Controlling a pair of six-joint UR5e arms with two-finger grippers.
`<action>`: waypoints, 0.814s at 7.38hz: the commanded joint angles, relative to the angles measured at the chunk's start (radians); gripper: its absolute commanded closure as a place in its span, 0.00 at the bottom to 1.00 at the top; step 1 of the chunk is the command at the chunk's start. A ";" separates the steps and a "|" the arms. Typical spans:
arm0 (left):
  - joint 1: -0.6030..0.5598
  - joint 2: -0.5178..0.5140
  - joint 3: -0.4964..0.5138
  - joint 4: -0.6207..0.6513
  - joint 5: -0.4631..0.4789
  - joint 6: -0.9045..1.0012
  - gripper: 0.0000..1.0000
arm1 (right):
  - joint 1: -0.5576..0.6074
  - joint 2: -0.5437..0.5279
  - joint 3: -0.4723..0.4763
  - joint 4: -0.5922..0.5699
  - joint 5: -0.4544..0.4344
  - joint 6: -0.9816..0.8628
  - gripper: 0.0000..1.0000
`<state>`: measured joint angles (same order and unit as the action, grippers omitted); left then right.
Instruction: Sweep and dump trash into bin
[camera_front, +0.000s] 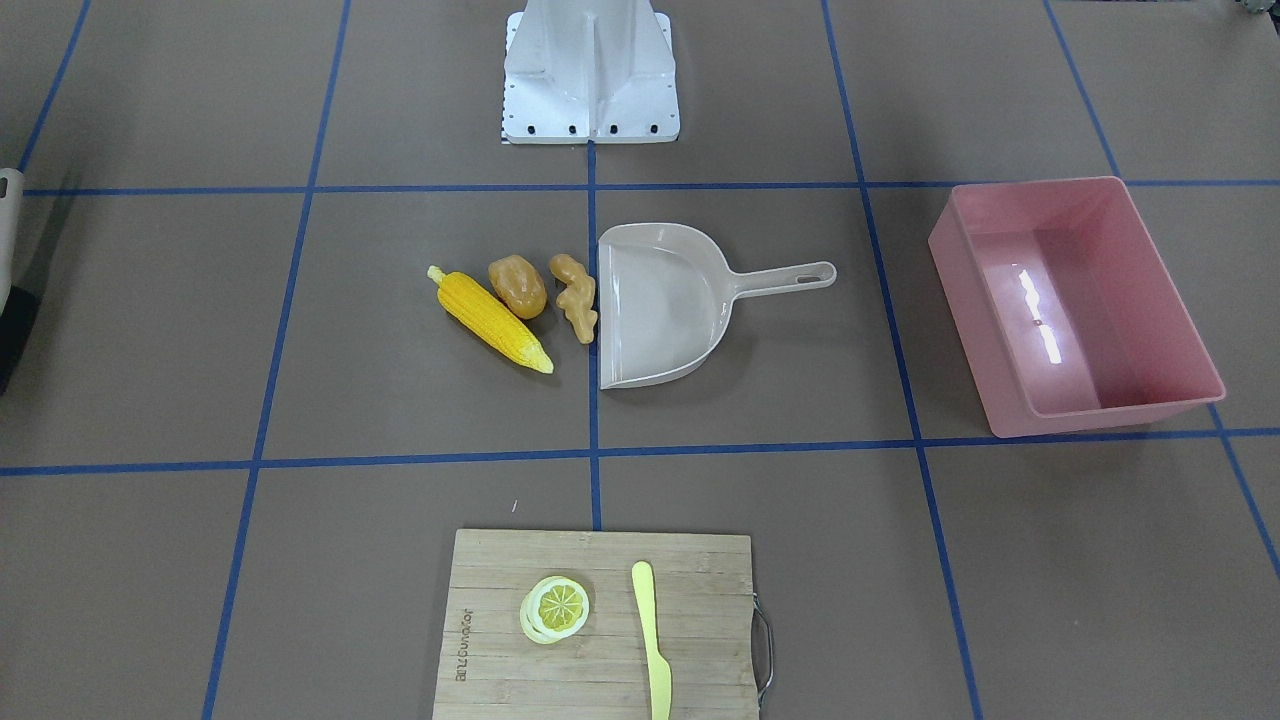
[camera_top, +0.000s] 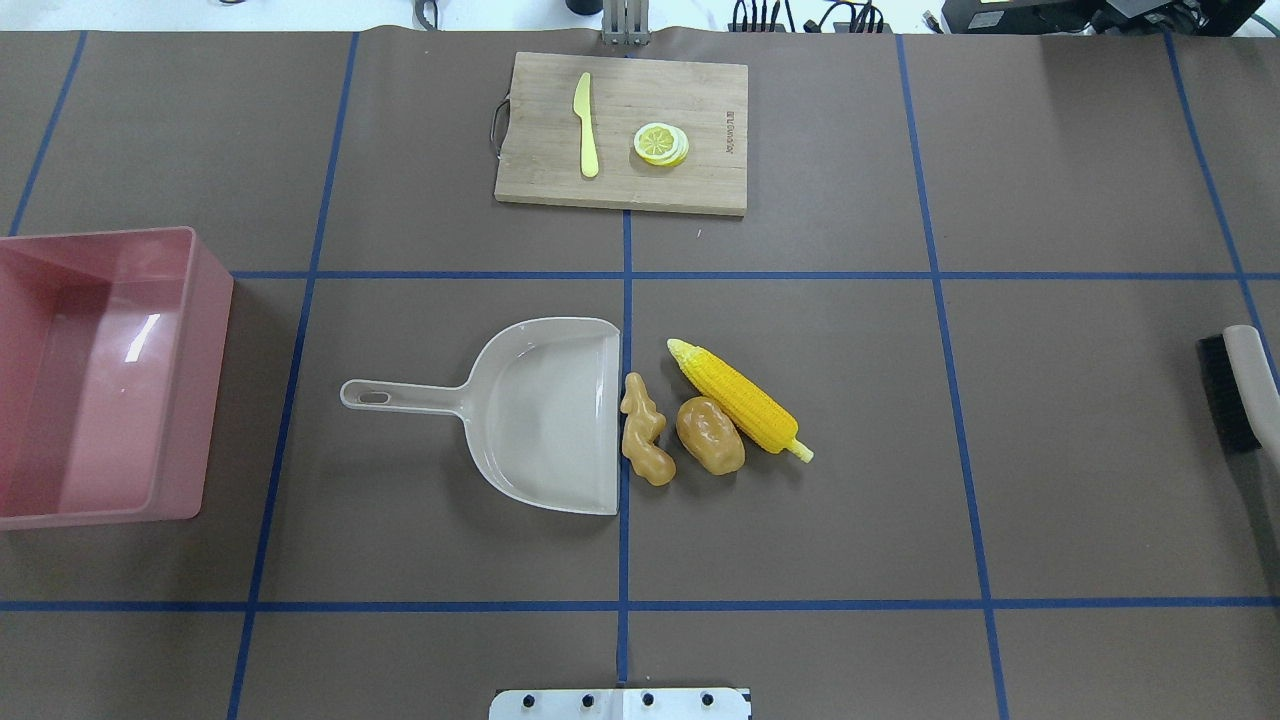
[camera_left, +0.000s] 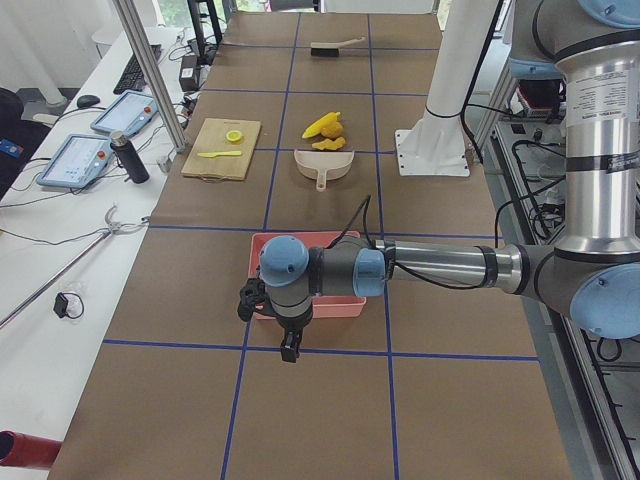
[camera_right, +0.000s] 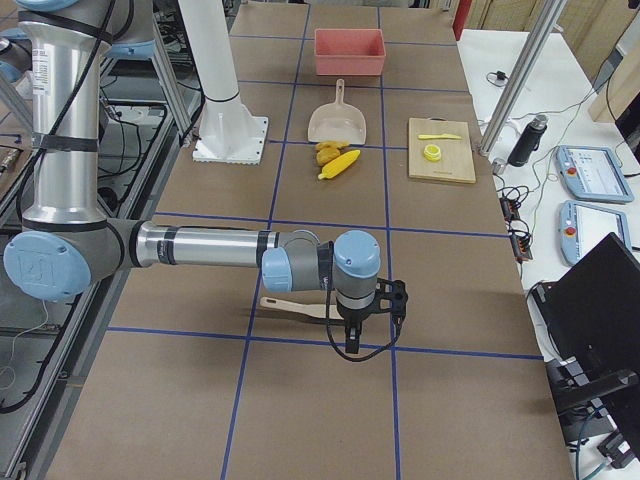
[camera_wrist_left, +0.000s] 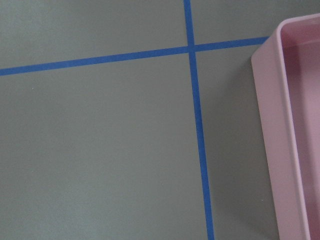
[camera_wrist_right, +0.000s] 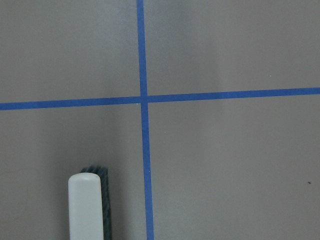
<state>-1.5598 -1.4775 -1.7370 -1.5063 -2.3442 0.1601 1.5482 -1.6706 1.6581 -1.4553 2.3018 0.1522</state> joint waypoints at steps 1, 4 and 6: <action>0.079 -0.065 -0.062 -0.005 -0.001 -0.001 0.02 | 0.001 -0.032 -0.007 0.000 0.014 0.000 0.00; 0.327 -0.298 -0.084 -0.006 -0.001 -0.002 0.02 | 0.013 -0.101 0.032 0.004 0.015 -0.010 0.00; 0.475 -0.456 -0.085 -0.006 0.008 -0.002 0.01 | -0.003 -0.101 0.060 0.007 0.042 0.097 0.00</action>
<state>-1.1759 -1.8374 -1.8190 -1.5118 -2.3429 0.1575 1.5564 -1.7664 1.6959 -1.4500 2.3295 0.1792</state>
